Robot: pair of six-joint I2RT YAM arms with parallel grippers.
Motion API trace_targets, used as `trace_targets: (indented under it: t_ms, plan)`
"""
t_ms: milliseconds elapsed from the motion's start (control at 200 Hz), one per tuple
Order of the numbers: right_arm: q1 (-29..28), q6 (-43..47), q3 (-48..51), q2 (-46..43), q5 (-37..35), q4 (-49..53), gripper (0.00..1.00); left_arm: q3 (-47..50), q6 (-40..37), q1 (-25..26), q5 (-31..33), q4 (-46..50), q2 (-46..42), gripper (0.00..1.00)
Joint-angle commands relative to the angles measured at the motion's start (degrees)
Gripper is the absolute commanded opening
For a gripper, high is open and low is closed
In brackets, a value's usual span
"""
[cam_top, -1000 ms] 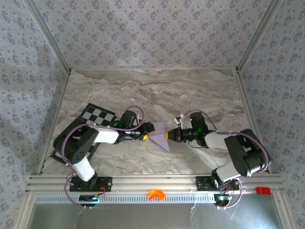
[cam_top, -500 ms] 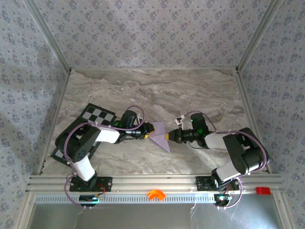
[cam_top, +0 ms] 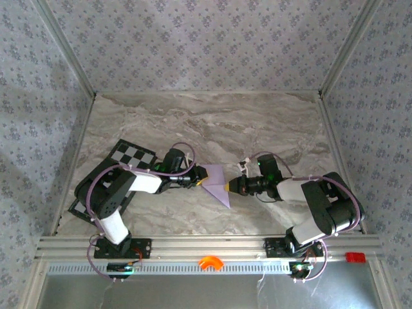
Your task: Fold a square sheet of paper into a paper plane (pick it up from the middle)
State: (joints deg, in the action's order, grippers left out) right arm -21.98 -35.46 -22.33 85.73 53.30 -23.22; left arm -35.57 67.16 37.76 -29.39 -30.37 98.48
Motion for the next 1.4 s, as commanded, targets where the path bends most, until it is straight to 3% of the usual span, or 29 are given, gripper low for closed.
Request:
trace_targets:
  t_ms: [0, 120, 170, 370, 570, 860, 1054, 1224, 1364, 1394]
  plan:
    - [0.4, 3.0, -0.9, 0.6, -1.6, 3.9, 0.1, -0.4, 0.0, -0.3, -1.0, -2.5, 0.5, 0.18]
    - [0.3, 4.5, -1.6, -0.3, -2.8, 7.3, 0.13, -0.1, 0.7, -0.2, -0.6, -3.8, 0.9, 0.14]
    - [0.0, 5.2, -1.7, -1.5, -4.1, 9.1, 0.19, 0.1, 1.4, -0.2, -0.7, -4.6, 1.1, 0.12]
    - [-0.6, 8.5, -2.2, -9.8, -14.6, 18.5, 0.36, 0.6, 2.6, 1.2, 2.6, -5.7, 0.2, 0.08]
    - [-1.0, 13.3, -3.9, -19.0, -24.8, 28.5, 0.43, 1.4, 4.2, 3.1, 5.4, -7.1, 0.2, 0.06]
    - [-0.7, 12.3, -4.0, -27.7, -32.9, 32.0, 0.54, 4.8, 5.1, 4.2, 10.6, -5.8, -4.6, 0.05]
    - [-0.5, 10.7, -4.1, -30.0, -34.5, 31.3, 0.57, 5.8, 5.3, 5.2, 12.7, -4.1, -7.2, 0.05]
    - [0.2, 7.7, -4.0, -31.7, -35.6, 30.9, 0.71, 6.5, 5.5, 6.1, 14.5, -3.5, -8.6, 0.05]
    - [1.7, 5.8, -2.4, -33.0, -31.8, 29.7, 0.99, 7.0, 5.5, 6.2, 15.5, -3.3, -9.7, 0.06]
    - [2.1, 5.2, -2.1, -33.2, -31.4, 29.3, 1.0, 6.9, 5.5, 6.2, 15.3, -3.2, -9.8, 0.06]
